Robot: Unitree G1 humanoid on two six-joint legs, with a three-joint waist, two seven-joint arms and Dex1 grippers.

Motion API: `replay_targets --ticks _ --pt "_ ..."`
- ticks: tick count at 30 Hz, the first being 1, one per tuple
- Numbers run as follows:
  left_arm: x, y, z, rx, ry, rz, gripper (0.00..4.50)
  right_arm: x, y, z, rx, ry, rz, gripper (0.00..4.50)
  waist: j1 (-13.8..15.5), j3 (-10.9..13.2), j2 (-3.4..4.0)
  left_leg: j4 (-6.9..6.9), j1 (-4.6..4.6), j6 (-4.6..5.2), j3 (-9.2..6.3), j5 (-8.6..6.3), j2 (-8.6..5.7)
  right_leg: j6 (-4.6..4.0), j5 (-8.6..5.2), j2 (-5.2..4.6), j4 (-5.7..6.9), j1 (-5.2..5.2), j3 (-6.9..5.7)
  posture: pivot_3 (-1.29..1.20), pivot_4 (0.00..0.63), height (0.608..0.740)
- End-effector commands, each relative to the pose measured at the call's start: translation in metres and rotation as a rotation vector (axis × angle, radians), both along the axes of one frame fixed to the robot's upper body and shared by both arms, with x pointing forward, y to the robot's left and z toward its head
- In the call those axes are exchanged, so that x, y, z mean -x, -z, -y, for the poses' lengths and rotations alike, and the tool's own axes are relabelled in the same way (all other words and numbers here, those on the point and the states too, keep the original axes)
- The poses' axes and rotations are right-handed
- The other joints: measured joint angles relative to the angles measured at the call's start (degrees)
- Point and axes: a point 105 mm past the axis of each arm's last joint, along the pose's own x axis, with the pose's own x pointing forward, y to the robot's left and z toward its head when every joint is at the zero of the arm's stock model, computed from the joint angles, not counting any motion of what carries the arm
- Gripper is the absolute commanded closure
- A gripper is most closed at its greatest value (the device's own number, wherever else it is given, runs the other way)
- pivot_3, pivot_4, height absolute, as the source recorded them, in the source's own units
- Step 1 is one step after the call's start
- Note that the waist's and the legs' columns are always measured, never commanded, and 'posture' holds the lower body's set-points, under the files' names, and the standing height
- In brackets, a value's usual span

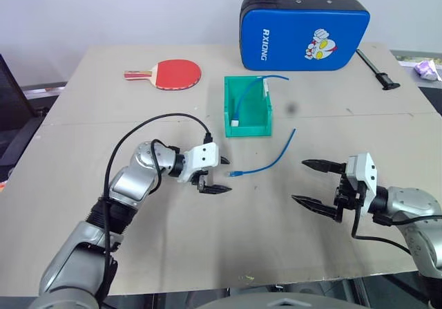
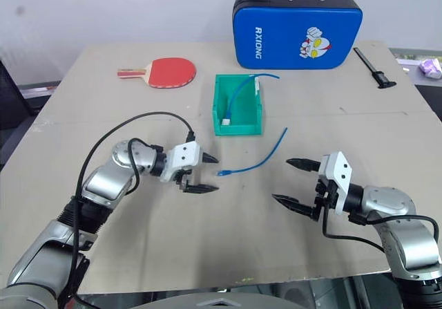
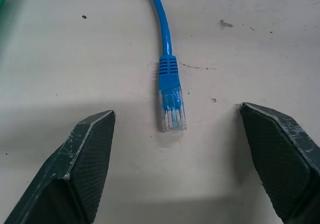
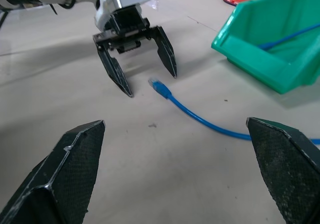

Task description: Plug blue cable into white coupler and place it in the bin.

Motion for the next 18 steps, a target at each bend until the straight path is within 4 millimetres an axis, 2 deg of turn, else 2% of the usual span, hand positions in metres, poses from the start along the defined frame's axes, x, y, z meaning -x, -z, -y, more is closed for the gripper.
replay_targets --ticks 1,7,10,13,17,18 --pt "-0.0012 -0.0011 0.0018 -0.008 0.012 0.009 0.43 0.0031 -0.0137 -0.0006 -0.004 -0.011 0.06 0.03 0.0 0.0 0.0 0.03 -0.01 0.0 0.0 0.0 0.0 0.0 0.0 -0.01 0.0 0.01 0.0 0.0 0.15 0.728" --pt "-0.0038 -0.0006 0.0026 -0.009 0.0 0.0 0.43 0.0012 -0.0153 -0.001 -0.001 -0.014 0.065 0.03 0.1 0.0 0.0 0.08 0.01 0.01 -0.02 0.0 -0.01 0.0 0.0 -0.01 0.01 0.05 0.0 0.0 0.15 0.728" --pt "-0.004 -0.0006 0.0041 -0.005 -0.005 -0.015 1.27 0.0006 -0.0155 -0.0018 -0.001 -0.016 0.065 0.0 0.1 0.0 0.0 0.1 0.01 0.01 -0.04 0.0 -0.01 0.0 0.0 -0.01 0.05 0.05 0.0 0.0 0.15 0.728" --pt "-0.0011 0.0035 0.0009 -0.042 0.003 -0.033 2.8 0.0001 -0.0152 -0.002 0.001 -0.017 0.065 0.0 0.0 0.0 -0.01 0.11 0.02 0.01 -0.03 0.0 -0.01 0.0 0.0 -0.01 0.06 0.05 0.0 0.0 0.15 0.728" --pt "0.0023 0.0055 -0.0021 -0.049 0.001 -0.059 4.49 0.0002 -0.0143 -0.0021 0.001 -0.017 0.061 0.0 0.0 0.0 0.0 0.1 0.03 0.01 -0.04 -0.01 0.0 0.0 0.0 0.0 0.07 0.05 0.0 0.0 0.15 0.728" --pt "0.0033 0.005 -0.0022 -0.046 0.002 -0.063 4.49 0.0002 -0.0136 -0.0024 0.0 -0.017 0.055 0.0 0.0 0.0 0.0 0.1 0.03 0.01 -0.03 -0.01 0.0 0.0 0.0 0.0 0.07 0.05 0.0 0.0 0.15 0.728"
